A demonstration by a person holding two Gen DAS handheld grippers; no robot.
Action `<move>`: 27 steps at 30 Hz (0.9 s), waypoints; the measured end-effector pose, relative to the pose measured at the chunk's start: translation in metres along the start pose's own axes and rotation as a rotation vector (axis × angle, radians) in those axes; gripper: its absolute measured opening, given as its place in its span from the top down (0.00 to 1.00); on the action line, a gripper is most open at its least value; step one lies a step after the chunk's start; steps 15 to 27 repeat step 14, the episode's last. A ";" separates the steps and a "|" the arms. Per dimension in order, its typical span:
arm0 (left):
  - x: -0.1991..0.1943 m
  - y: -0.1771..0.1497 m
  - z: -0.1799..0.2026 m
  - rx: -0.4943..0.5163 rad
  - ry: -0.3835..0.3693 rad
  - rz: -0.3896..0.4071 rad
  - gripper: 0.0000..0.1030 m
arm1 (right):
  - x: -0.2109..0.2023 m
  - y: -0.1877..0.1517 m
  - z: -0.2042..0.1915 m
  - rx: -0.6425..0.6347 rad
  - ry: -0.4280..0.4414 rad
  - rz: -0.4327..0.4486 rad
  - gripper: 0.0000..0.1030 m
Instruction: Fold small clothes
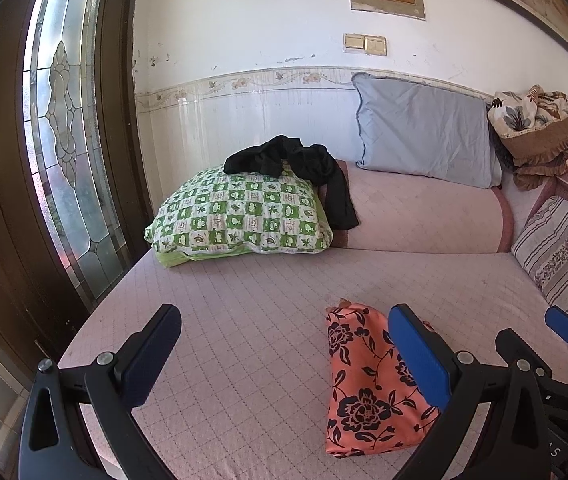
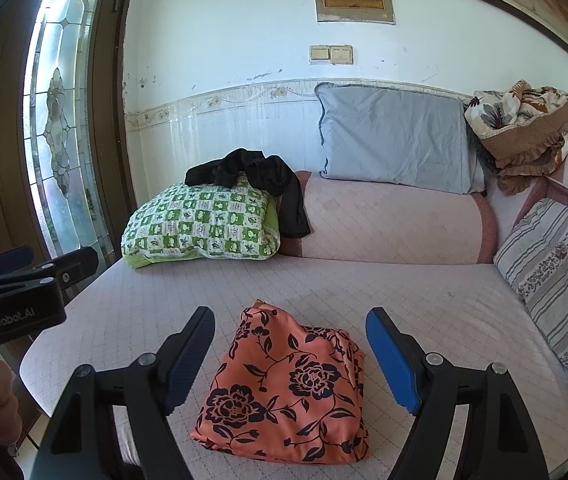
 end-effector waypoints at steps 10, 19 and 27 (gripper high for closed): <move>0.013 0.000 0.002 -0.001 -0.001 -0.013 0.00 | 0.016 0.000 0.000 0.004 0.004 -0.017 0.21; 0.019 0.005 0.005 0.008 0.010 0.017 0.00 | 0.026 -0.001 0.002 0.005 0.004 -0.030 0.21; 0.019 0.005 0.005 0.008 0.010 0.017 0.00 | 0.026 -0.001 0.002 0.005 0.004 -0.030 0.21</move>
Point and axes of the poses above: each gripper's, at about its wrist camera, not at the fingertips, and x roughly the way its jaws point, z to its right, y to its top, the point moved 9 cm from there along x, roughly the way its jaws point, and after that the axes turned 3 degrees about -z, right-handed, at the moved point
